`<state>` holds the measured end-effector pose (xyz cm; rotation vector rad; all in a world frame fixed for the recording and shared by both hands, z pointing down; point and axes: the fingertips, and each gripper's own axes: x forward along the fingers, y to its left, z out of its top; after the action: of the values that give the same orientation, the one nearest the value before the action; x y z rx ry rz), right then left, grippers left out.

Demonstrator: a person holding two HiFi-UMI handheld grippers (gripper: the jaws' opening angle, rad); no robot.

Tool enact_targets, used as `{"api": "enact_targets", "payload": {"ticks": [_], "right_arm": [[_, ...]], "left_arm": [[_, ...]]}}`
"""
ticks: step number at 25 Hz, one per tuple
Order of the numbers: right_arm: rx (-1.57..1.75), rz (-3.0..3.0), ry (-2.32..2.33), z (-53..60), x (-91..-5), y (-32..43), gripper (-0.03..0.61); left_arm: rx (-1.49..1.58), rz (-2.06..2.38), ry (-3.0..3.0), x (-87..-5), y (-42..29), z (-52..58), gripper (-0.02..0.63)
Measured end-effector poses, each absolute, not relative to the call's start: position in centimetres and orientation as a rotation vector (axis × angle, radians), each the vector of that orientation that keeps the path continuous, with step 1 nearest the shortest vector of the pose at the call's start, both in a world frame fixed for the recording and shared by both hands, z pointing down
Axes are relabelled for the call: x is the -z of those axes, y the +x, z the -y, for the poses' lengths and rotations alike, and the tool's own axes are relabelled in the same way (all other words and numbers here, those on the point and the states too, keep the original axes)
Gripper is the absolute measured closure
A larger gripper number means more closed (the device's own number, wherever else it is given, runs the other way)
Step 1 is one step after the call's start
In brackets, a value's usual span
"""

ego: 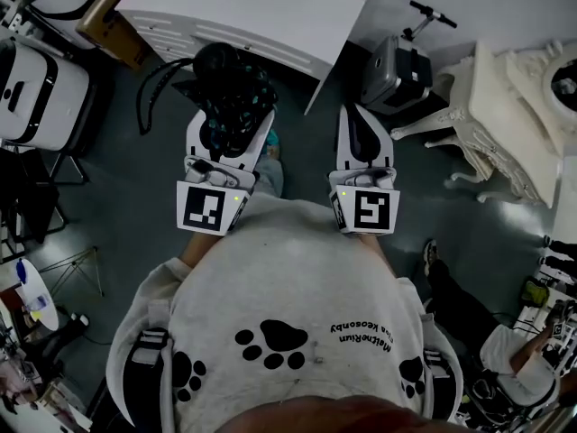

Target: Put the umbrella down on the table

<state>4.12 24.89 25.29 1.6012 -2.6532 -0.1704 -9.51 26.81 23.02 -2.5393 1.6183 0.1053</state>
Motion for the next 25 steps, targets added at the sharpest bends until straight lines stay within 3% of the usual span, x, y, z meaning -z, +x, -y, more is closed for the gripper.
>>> {"api": "enact_targets", "payload": {"ticks": [14,25], "right_arm": [[0.075,2.516,1.704,-9.9,-26.3,1.8,0.541],[0.048,2.462,1.738,-3.7,-27.5,-0.1,0.541]], "left_arm": [[-0.106,-1.539,-2.65,-23.2,-12.9,-9.9,0.351],[-0.113,-1.493,-2.73,-25.0,-14.3,-3.2,0.351]]}}
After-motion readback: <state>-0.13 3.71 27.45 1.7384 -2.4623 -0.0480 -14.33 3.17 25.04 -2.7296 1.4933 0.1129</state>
